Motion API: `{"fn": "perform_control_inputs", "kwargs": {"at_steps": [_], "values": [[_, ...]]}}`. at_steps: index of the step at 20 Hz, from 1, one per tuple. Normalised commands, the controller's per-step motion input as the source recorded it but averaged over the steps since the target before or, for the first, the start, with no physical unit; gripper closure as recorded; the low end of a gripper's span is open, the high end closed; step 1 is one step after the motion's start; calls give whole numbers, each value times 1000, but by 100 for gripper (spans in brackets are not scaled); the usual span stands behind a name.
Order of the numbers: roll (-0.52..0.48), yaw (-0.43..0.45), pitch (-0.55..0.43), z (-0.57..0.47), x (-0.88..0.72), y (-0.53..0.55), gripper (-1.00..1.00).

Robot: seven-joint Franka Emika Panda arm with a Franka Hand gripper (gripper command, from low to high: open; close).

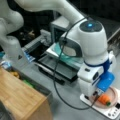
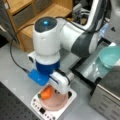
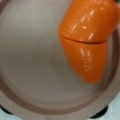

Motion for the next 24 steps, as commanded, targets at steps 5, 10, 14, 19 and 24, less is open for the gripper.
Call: {"fn": "perform_control_inputs", "kwargs": {"at_steps": [5, 10, 14, 19, 24], "values": [[-292, -8, 117, -31, 337, 63, -100], [-289, 11, 99, 20, 324, 11, -100], [-303, 48, 92, 18, 338, -32, -100], [-315, 73, 77, 40, 322, 4, -100], [-338, 84, 80, 54, 288, 64, -100]]}}
